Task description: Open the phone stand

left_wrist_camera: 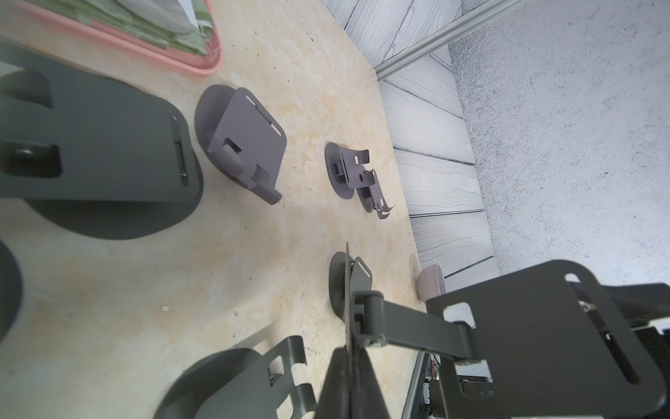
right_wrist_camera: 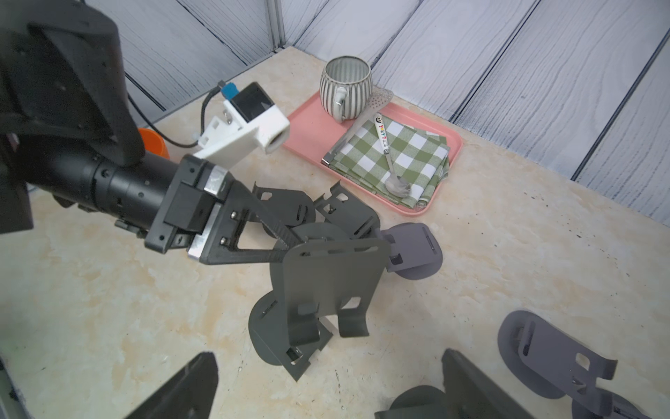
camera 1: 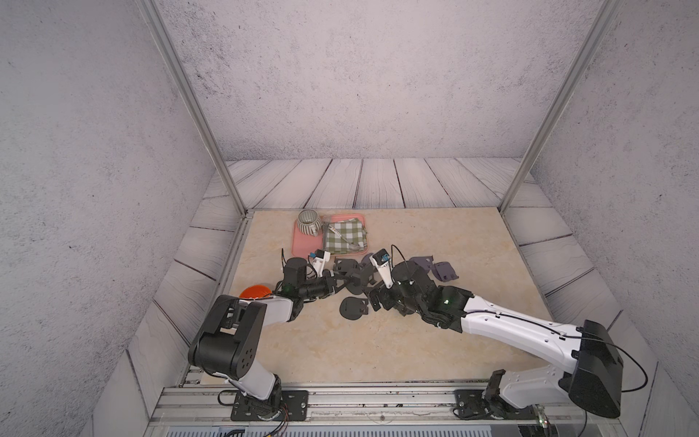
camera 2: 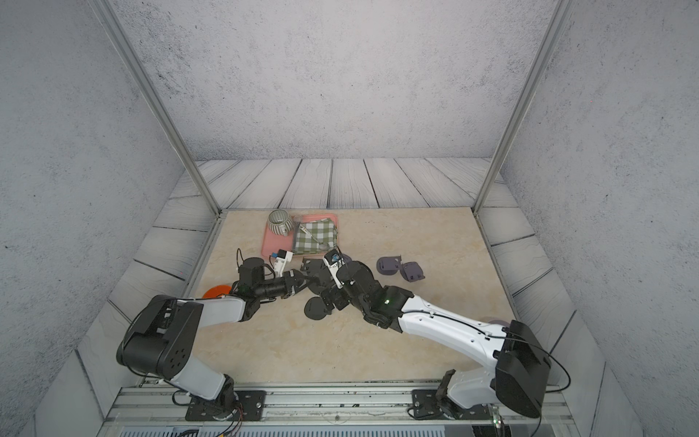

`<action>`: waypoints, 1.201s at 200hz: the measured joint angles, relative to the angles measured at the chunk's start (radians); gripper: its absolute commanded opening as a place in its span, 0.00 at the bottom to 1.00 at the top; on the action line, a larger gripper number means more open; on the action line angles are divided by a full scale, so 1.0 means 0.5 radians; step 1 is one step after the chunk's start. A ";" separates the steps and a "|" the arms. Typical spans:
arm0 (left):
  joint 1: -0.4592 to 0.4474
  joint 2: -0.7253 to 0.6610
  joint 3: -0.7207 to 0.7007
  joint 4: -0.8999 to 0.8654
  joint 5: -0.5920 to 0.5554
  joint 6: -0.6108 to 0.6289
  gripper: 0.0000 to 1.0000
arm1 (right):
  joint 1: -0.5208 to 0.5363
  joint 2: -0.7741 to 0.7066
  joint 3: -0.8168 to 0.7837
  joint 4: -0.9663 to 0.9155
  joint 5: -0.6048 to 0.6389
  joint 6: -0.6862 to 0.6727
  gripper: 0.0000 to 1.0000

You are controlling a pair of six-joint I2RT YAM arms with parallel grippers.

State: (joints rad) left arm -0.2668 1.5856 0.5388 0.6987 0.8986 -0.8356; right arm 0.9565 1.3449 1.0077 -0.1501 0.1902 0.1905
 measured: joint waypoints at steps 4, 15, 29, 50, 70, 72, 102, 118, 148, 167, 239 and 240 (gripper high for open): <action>0.000 0.005 -0.007 0.018 0.008 -0.008 0.00 | -0.015 0.002 0.000 0.006 -0.031 0.001 0.99; -0.004 0.011 -0.026 0.069 0.026 -0.023 0.00 | -0.062 0.011 0.002 0.032 -0.130 0.005 0.99; -0.011 0.011 -0.038 0.111 0.043 -0.037 0.00 | -0.104 0.041 0.004 0.063 -0.233 0.010 0.99; -0.030 0.011 -0.040 0.156 0.066 -0.046 0.00 | -0.130 0.108 0.018 0.071 -0.341 0.022 0.99; -0.057 0.011 -0.040 0.189 0.076 -0.051 0.00 | -0.142 0.159 0.025 0.086 -0.416 0.035 0.99; -0.061 0.011 -0.040 0.192 0.077 -0.051 0.00 | -0.144 0.163 0.025 0.088 -0.422 0.036 0.99; -0.101 0.011 -0.040 0.194 0.082 -0.043 0.00 | -0.153 0.223 0.049 0.108 -0.491 0.041 0.94; -0.114 0.008 -0.040 0.189 0.083 -0.034 0.00 | -0.154 0.245 0.073 0.117 -0.504 0.042 0.85; -0.125 -0.011 -0.040 0.179 0.090 -0.018 0.00 | -0.158 0.253 0.096 0.139 -0.504 0.045 0.69; -0.125 -0.026 -0.040 0.169 0.090 -0.005 0.00 | -0.172 0.253 0.096 0.146 -0.500 0.043 0.64; -0.127 -0.069 -0.040 0.092 0.073 0.010 0.04 | -0.175 0.253 0.101 0.142 -0.482 0.036 0.51; -0.127 -0.071 -0.040 0.091 0.072 0.011 0.04 | -0.175 0.253 0.102 0.140 -0.482 0.036 0.51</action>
State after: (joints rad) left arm -0.3302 1.5501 0.5190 0.7441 0.9348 -0.8303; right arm 0.8688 1.4715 1.0588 -0.0799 -0.0509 0.2085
